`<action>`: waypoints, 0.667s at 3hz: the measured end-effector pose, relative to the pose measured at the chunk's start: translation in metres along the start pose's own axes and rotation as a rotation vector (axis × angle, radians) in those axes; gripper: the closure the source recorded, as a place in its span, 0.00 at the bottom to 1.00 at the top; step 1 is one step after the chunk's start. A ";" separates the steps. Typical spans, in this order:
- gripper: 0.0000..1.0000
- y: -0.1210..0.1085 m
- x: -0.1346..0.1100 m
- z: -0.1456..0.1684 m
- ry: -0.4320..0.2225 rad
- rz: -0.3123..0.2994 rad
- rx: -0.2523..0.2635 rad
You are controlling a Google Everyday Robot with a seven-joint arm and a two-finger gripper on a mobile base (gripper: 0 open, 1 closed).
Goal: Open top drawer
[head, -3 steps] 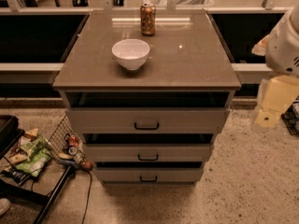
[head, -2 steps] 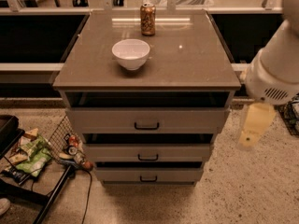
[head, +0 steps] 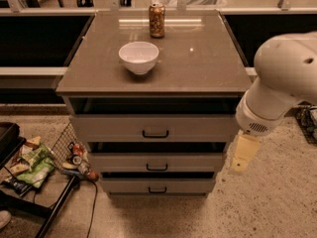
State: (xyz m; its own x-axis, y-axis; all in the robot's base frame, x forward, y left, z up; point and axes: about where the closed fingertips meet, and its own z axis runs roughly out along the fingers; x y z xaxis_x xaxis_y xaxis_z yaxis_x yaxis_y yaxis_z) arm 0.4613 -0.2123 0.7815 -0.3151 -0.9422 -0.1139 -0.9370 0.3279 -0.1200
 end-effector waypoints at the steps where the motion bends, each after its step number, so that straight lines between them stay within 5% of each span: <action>1: 0.00 -0.006 -0.011 0.041 -0.029 -0.010 -0.018; 2: 0.00 -0.006 -0.012 0.041 -0.026 -0.015 -0.017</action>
Offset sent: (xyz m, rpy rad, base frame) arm 0.0127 0.0099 -0.0326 0.0250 0.0078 0.0144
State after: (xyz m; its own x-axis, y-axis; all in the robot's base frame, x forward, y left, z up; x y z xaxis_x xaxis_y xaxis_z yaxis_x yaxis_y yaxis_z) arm 0.4769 -0.2002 0.7427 -0.2976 -0.9447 -0.1379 -0.9440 0.3127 -0.1051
